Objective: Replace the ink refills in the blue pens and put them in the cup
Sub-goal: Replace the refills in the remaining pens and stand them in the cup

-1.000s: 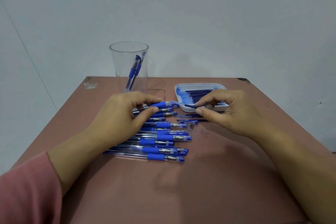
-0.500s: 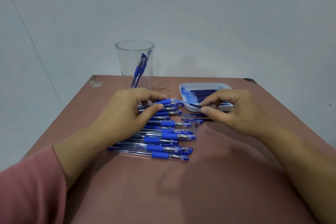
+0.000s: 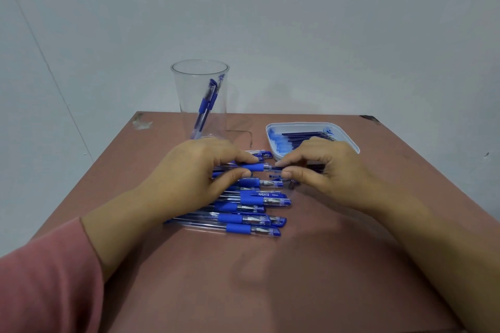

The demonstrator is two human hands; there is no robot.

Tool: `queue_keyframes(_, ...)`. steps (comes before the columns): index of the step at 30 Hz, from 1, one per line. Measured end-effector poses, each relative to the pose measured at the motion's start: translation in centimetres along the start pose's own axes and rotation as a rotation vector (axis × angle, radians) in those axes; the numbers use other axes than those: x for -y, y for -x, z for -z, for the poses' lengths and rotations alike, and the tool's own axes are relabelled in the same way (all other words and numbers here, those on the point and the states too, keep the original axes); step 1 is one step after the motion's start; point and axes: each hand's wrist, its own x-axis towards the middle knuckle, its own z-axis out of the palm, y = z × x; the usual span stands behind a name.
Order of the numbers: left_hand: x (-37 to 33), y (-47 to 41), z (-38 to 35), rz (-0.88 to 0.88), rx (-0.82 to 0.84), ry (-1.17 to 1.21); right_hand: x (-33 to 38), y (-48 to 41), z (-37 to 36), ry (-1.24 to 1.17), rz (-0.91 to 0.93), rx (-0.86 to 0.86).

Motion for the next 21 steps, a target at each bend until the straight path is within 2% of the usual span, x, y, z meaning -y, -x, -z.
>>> queue_keyframes(7, 0.1, -0.2, 0.3, 0.049, -0.046, -0.027, -0.1, 0.3, 0.7, 0.076, -0.033, -0.091)
queue_keyframes(13, 0.0, -0.1, 0.1, 0.041, -0.028, -0.027, 0.4, 0.0, -0.4, 0.047, 0.010, -0.019)
queue_keyframes(18, 0.0, -0.1, 0.3, 0.048, -0.052, -0.021, 0.0, 0.4, 0.4, 0.031, -0.060, -0.094)
queue_keyframes(21, 0.0, -0.1, 0.1, 0.040, -0.041, -0.022, -0.1, 0.2, -0.3, 0.035, -0.040, -0.078)
